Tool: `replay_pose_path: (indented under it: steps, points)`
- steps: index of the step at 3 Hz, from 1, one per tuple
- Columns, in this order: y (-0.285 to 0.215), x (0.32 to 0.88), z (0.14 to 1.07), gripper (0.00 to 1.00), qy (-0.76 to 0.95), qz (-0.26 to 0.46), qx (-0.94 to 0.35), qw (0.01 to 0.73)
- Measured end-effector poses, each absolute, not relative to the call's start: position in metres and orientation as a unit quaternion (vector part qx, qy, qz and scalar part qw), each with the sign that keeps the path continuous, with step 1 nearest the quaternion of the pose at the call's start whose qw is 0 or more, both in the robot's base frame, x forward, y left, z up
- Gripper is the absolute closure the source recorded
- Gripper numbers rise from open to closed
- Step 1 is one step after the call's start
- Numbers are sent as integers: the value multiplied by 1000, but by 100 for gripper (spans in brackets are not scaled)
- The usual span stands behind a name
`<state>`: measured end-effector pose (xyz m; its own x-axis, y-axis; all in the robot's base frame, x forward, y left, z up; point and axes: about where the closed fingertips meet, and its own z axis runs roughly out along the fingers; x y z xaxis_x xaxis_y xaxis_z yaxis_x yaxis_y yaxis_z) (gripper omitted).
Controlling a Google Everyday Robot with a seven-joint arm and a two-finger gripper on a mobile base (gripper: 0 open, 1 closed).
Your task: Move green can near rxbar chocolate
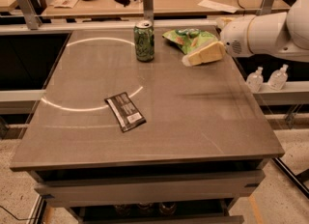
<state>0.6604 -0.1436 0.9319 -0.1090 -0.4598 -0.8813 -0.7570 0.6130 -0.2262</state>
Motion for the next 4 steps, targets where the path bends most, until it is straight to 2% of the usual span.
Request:
replay_pose_path:
  steps: [2,4]
  points:
    - [-95,681,932,0,726,169,-438,502]
    - [-54,691,925,0,693,235,-471,493]
